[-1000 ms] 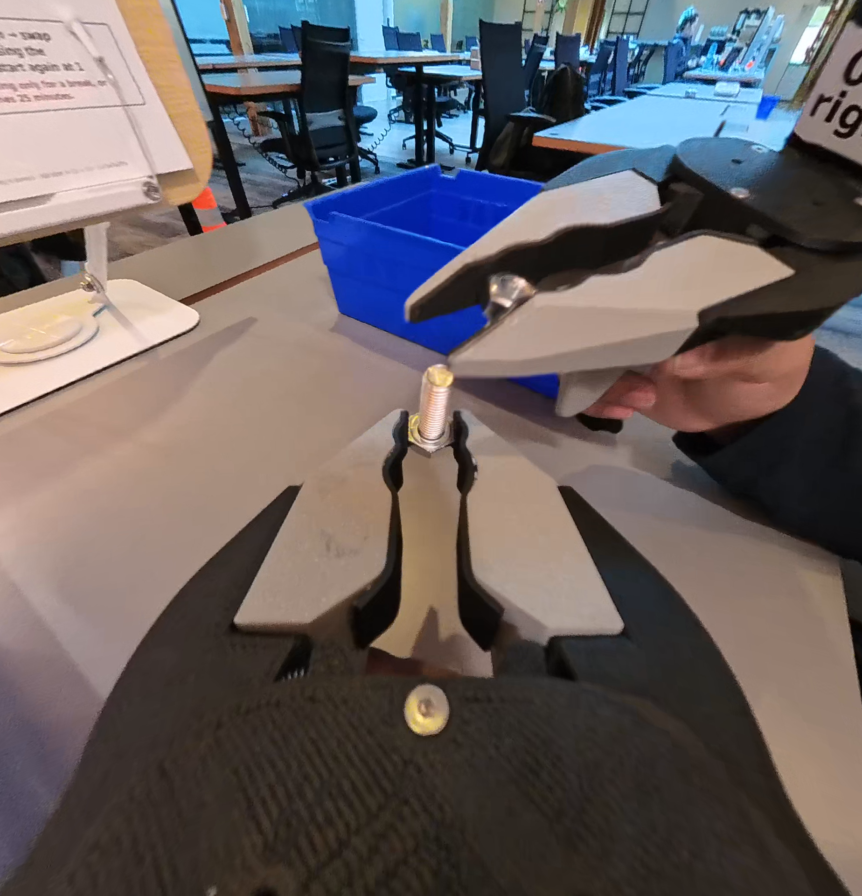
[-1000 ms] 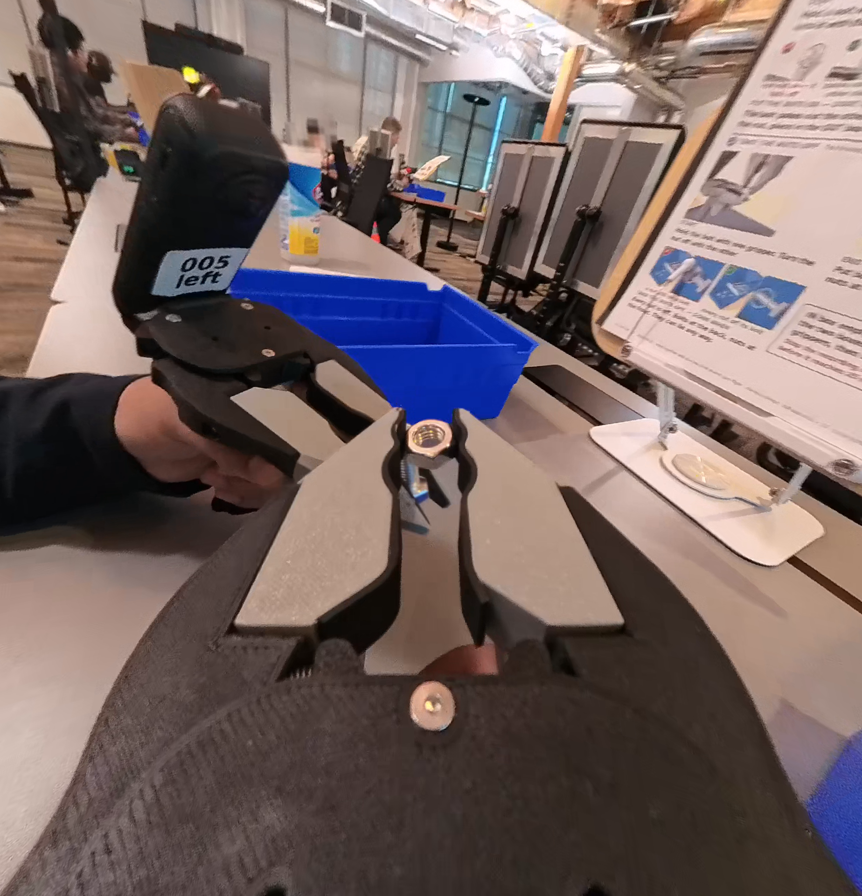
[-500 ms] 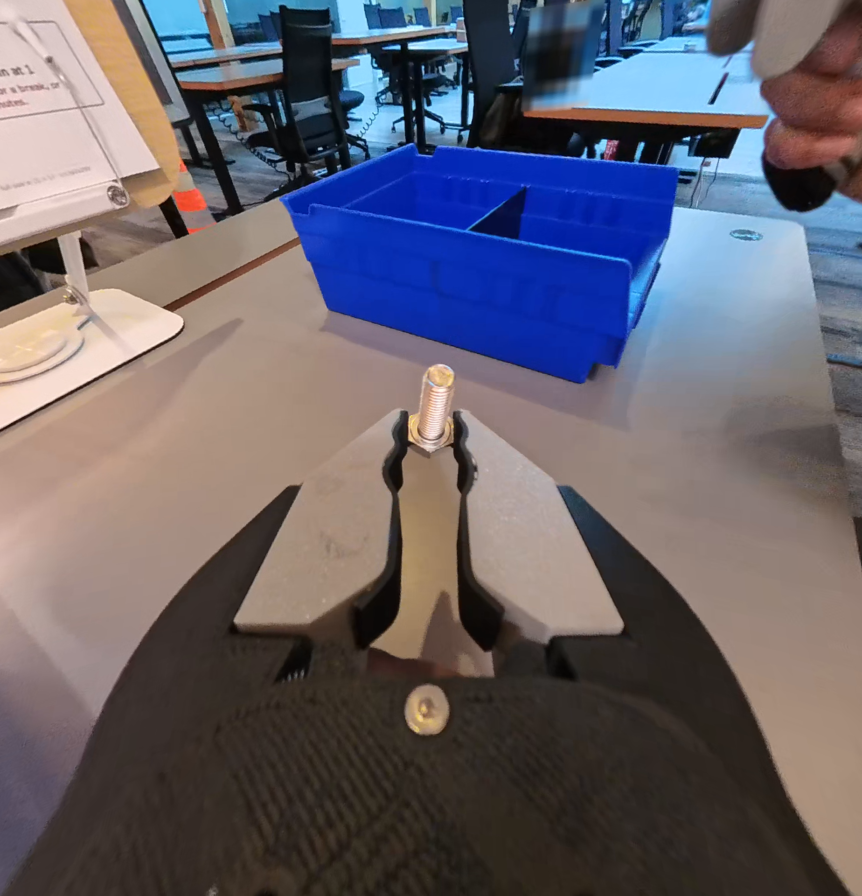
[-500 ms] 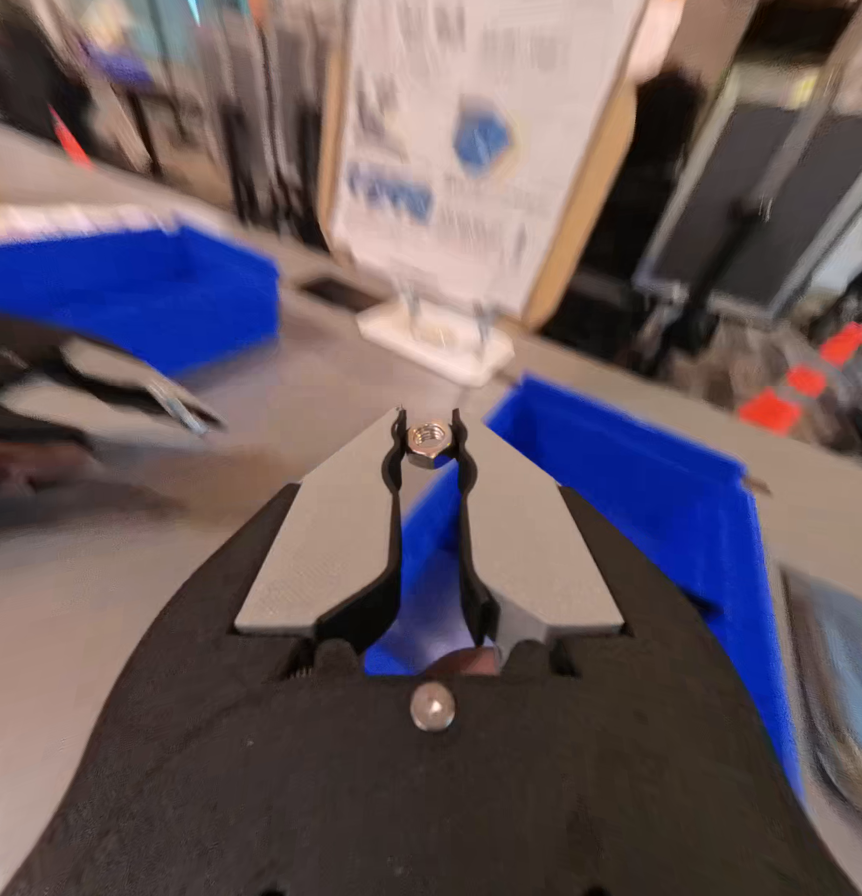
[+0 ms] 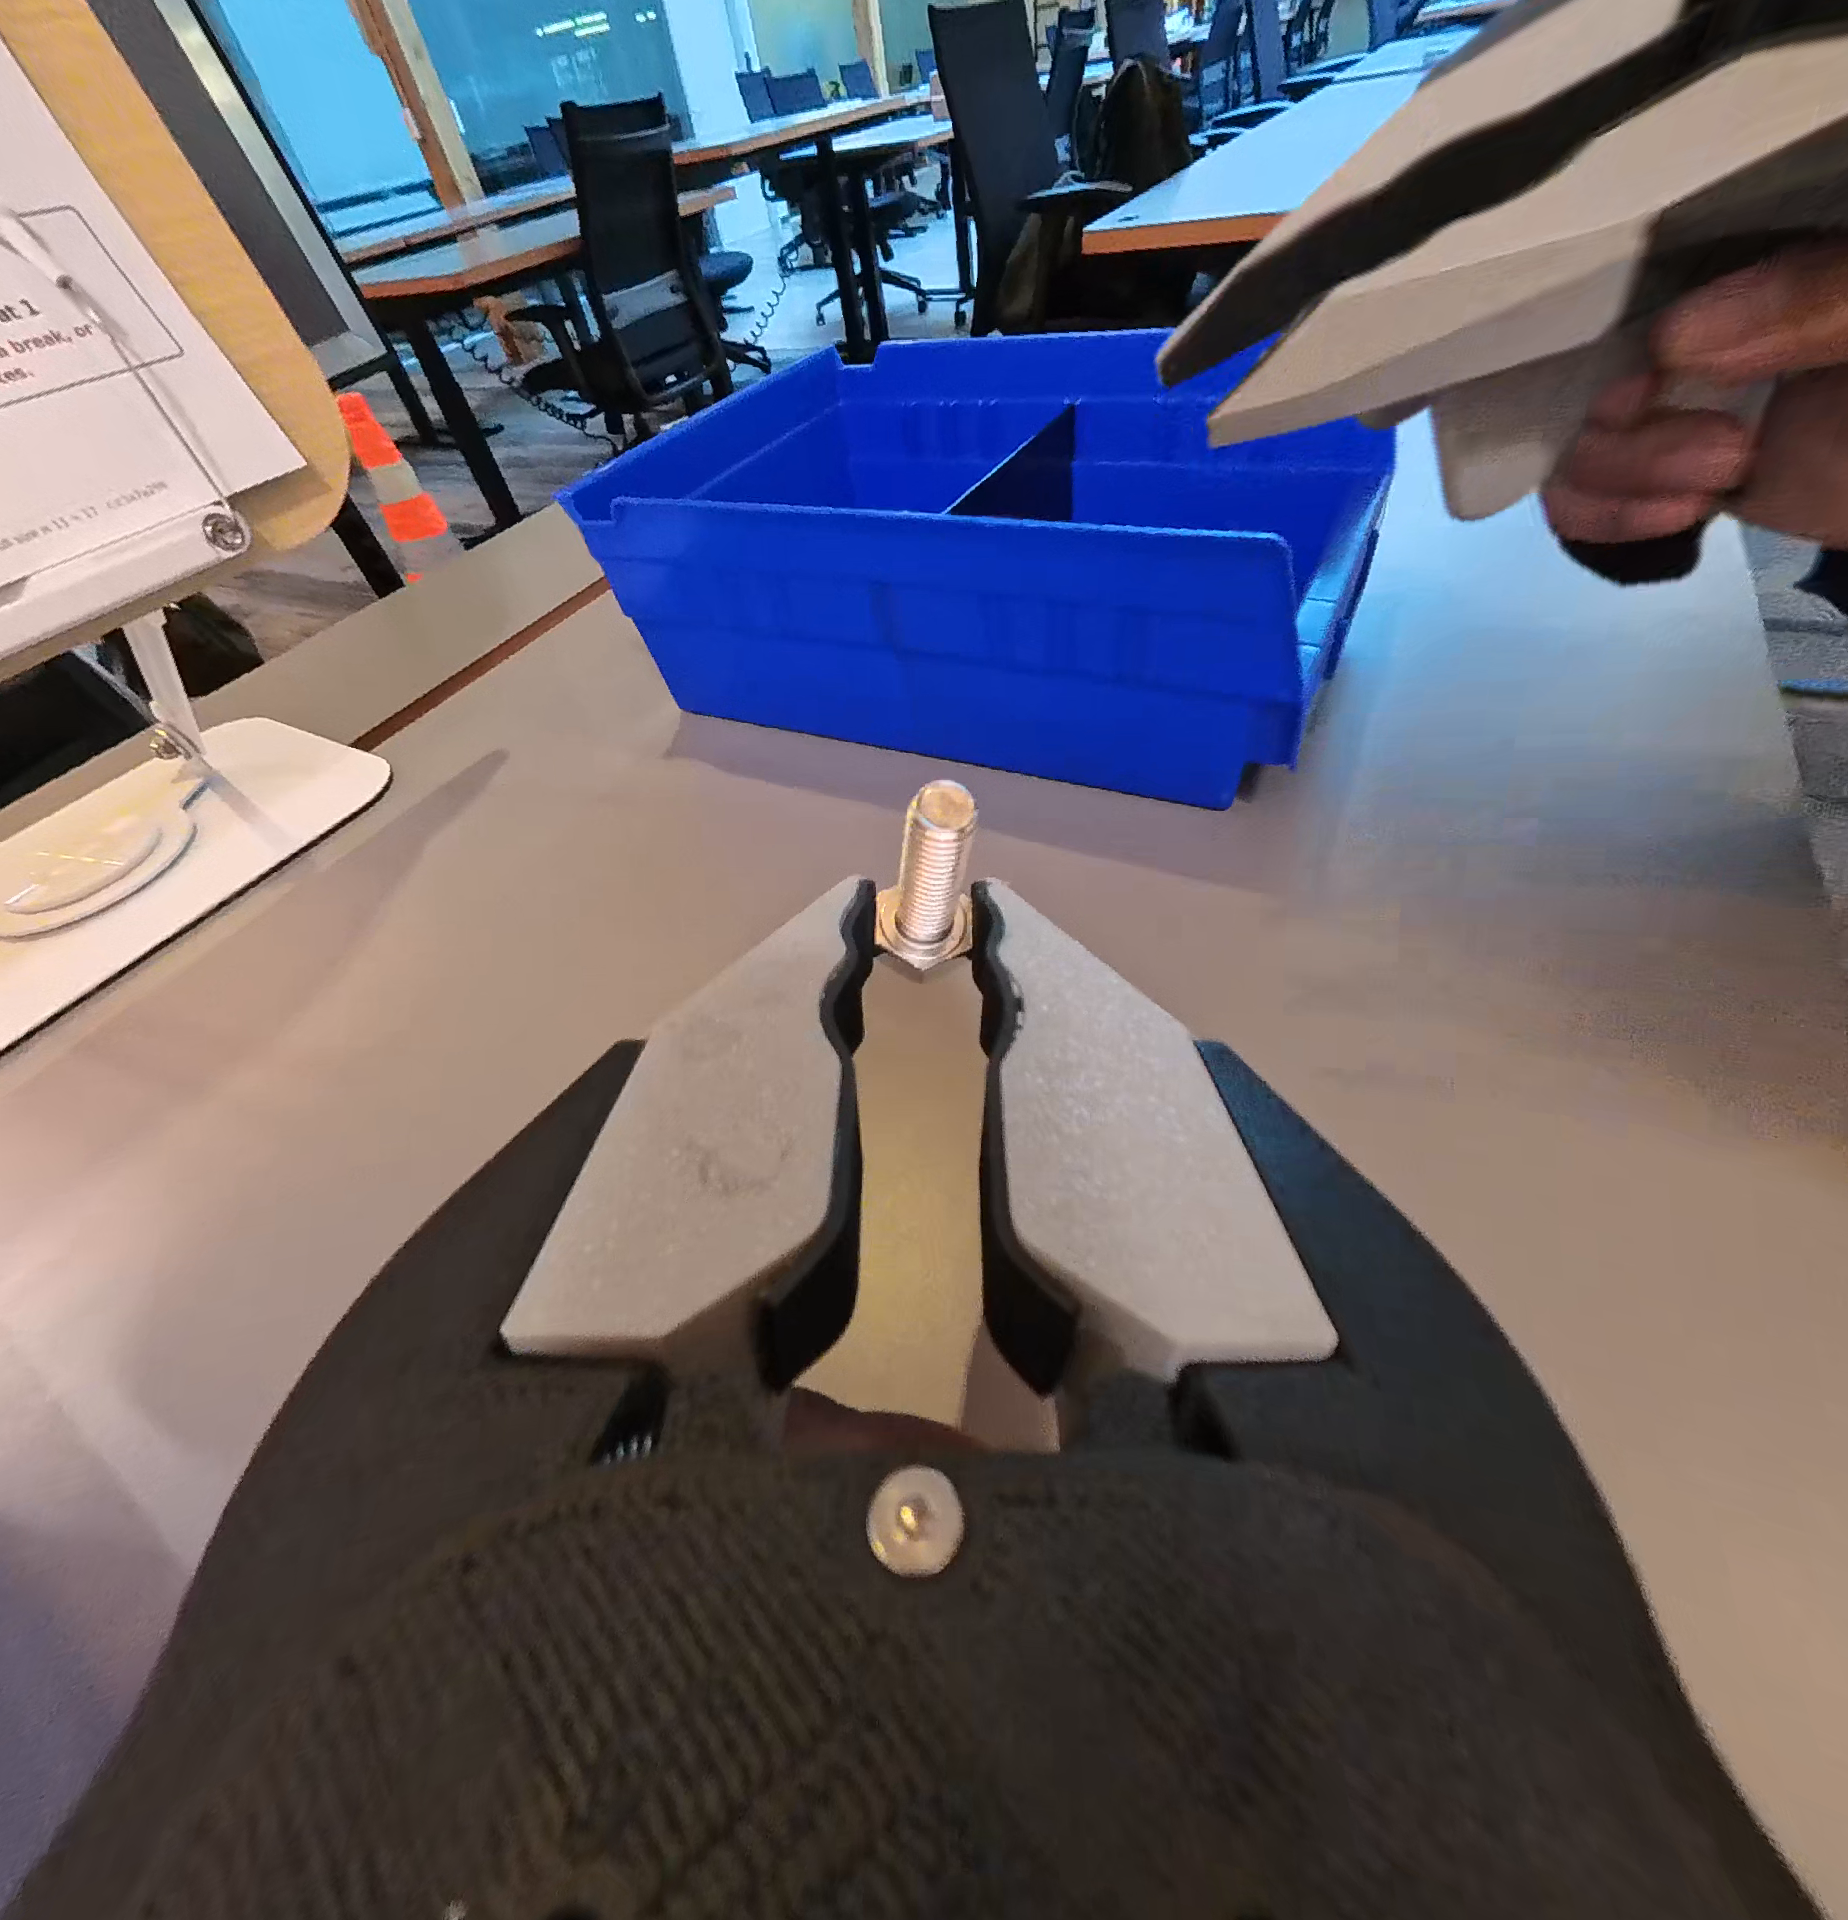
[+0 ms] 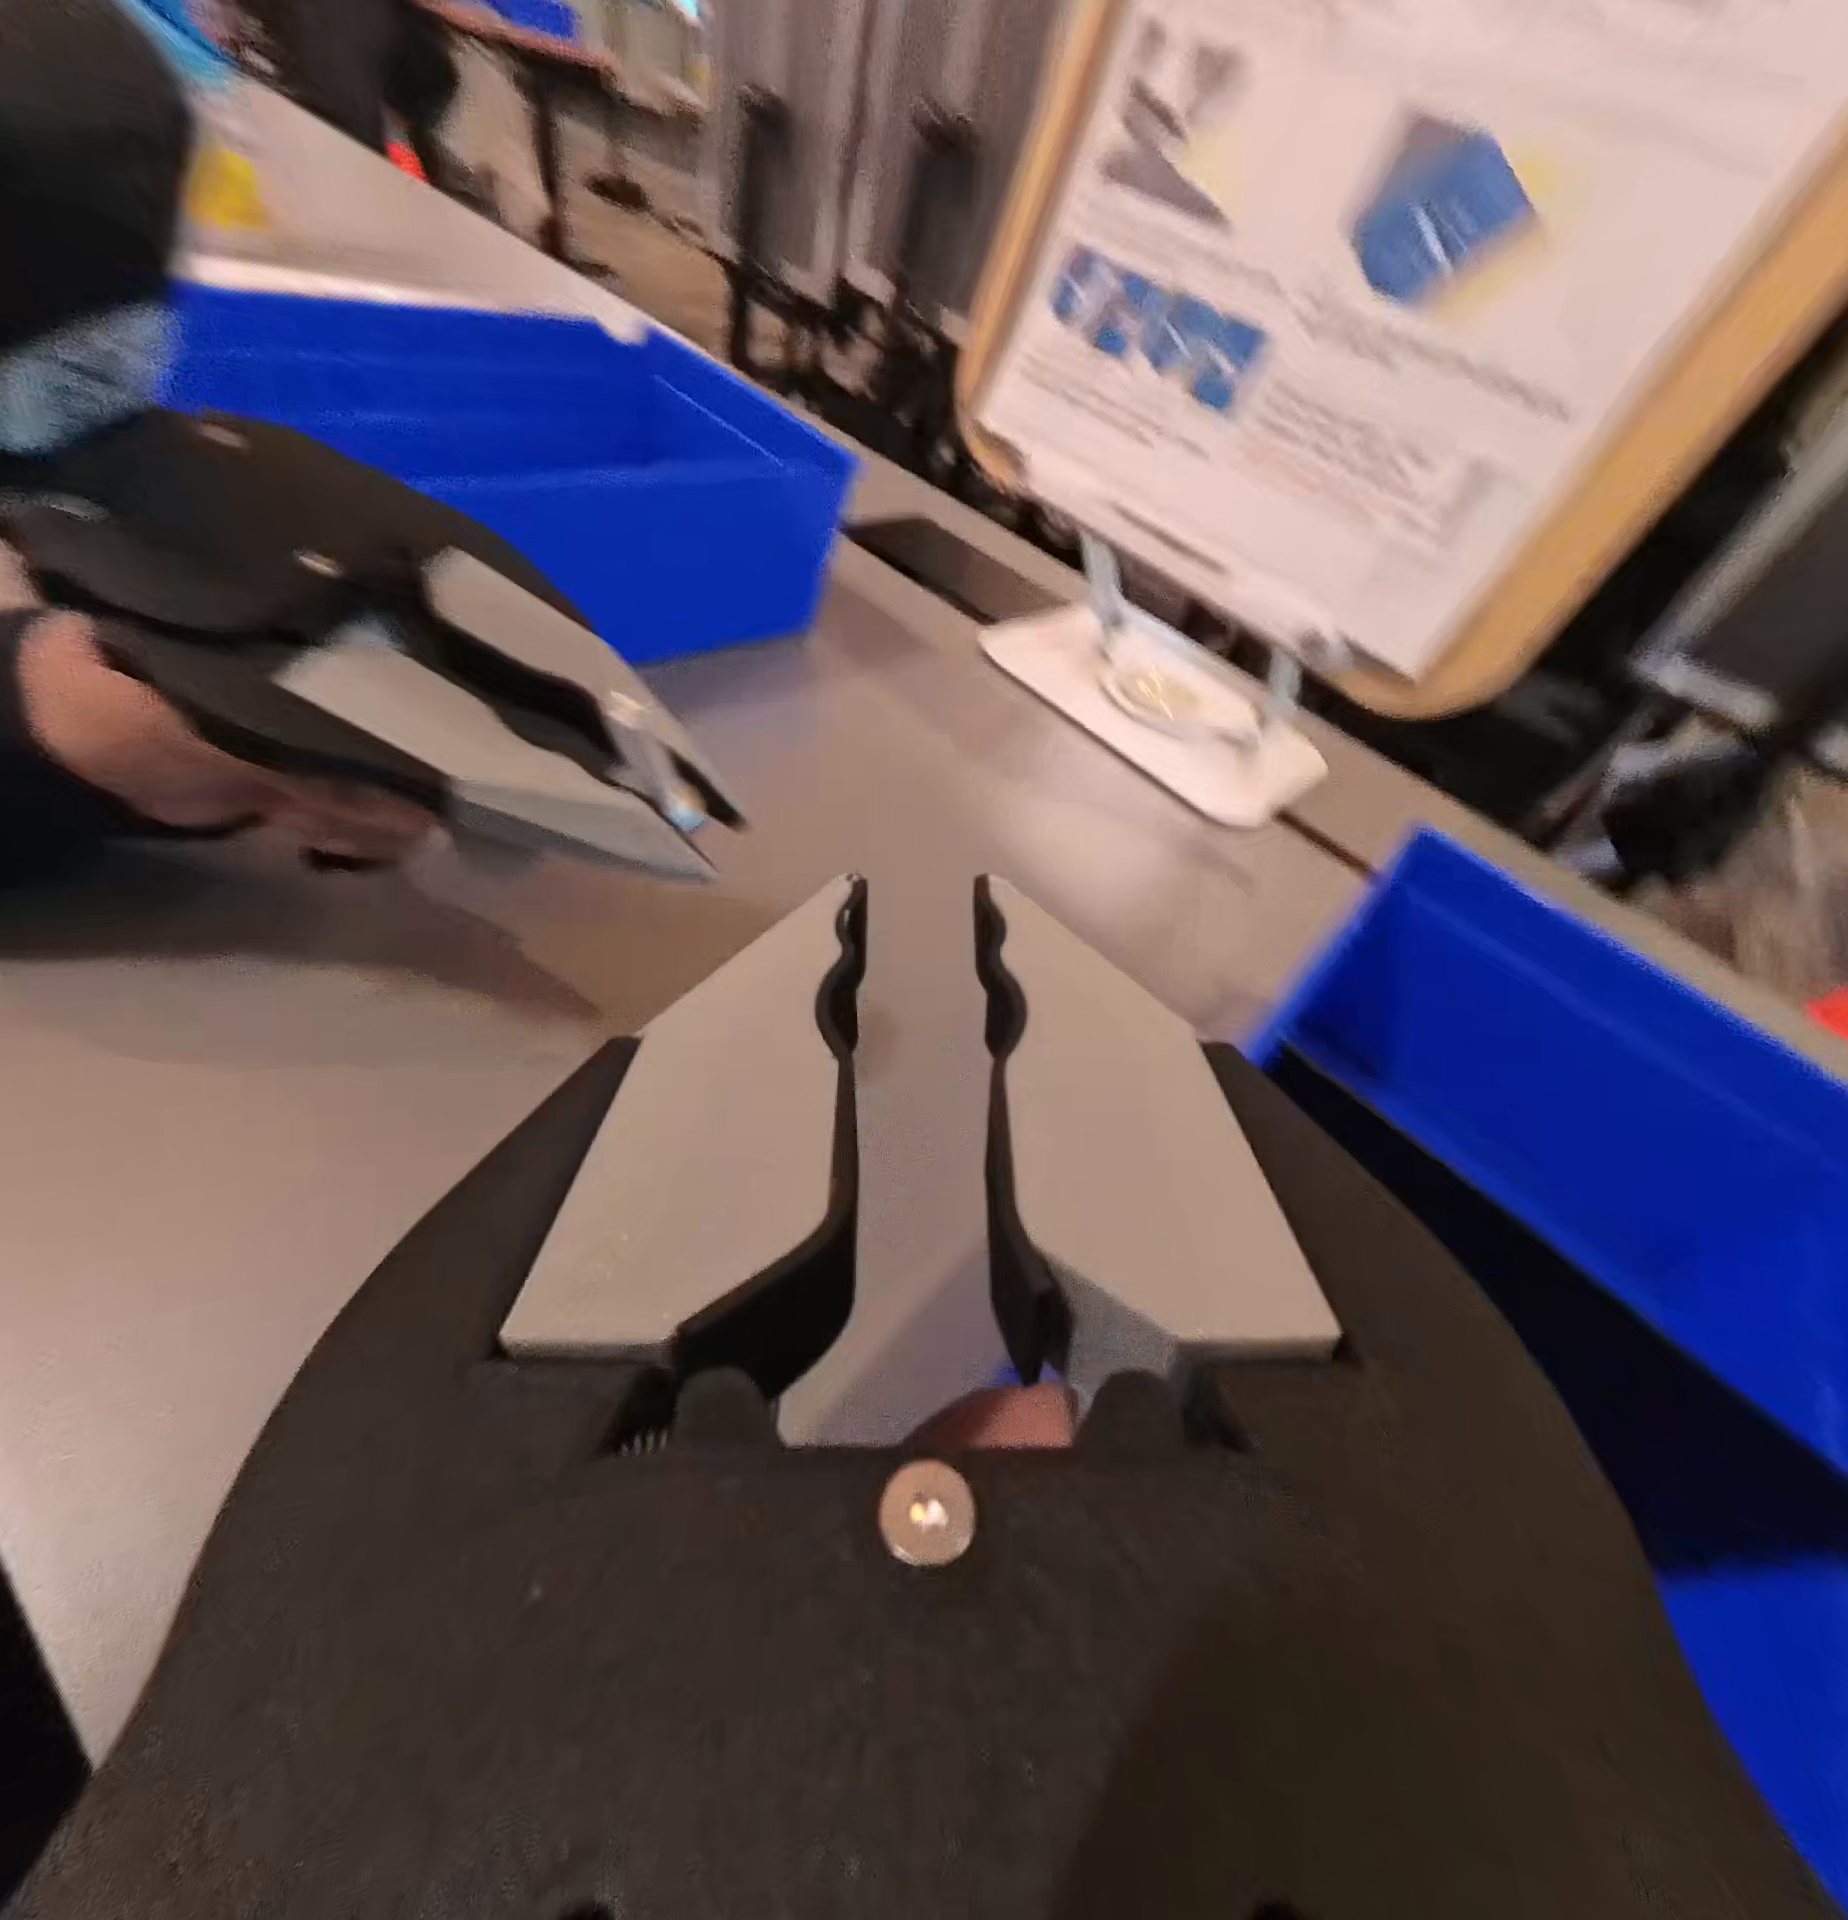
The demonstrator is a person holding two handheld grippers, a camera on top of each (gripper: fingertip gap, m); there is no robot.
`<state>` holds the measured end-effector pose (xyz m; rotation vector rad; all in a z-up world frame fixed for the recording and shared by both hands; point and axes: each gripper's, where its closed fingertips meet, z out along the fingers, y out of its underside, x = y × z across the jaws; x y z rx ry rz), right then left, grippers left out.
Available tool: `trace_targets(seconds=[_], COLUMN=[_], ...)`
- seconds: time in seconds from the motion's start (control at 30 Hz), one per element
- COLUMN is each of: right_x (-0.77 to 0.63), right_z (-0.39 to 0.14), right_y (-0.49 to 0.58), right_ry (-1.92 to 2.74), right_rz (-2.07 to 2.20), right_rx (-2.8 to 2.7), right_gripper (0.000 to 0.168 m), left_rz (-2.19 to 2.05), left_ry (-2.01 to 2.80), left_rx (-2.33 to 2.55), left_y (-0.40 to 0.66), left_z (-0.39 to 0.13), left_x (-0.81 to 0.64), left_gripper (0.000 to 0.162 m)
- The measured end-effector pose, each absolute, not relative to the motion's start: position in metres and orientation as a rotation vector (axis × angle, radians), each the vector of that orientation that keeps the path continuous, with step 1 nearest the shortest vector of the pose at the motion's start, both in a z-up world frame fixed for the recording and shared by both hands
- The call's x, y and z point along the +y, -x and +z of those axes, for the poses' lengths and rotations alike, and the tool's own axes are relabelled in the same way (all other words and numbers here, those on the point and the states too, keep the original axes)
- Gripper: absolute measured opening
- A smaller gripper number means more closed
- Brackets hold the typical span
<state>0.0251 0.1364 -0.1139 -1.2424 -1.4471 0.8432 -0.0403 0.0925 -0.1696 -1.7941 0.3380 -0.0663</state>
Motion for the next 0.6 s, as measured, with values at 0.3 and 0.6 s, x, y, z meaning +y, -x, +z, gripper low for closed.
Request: trace_targets(seconds=[0.3, 0.6], right_x=[0.058, 0.186], right_z=[-0.136, -0.063], right_y=[0.044, 0.023], right_ry=[1.053, 1.200], right_rz=[0.955, 0.663], right_rx=[-1.628, -1.228], right_gripper=[0.006, 0.006], left_rz=[-0.078, -0.148], left_ry=[1.769, 1.871], left_rx=[0.427, 0.274], left_y=[0.023, 0.041], left_z=[-0.169, -0.183], left_x=[0.089, 0.094], left_gripper=[0.016, 0.020])
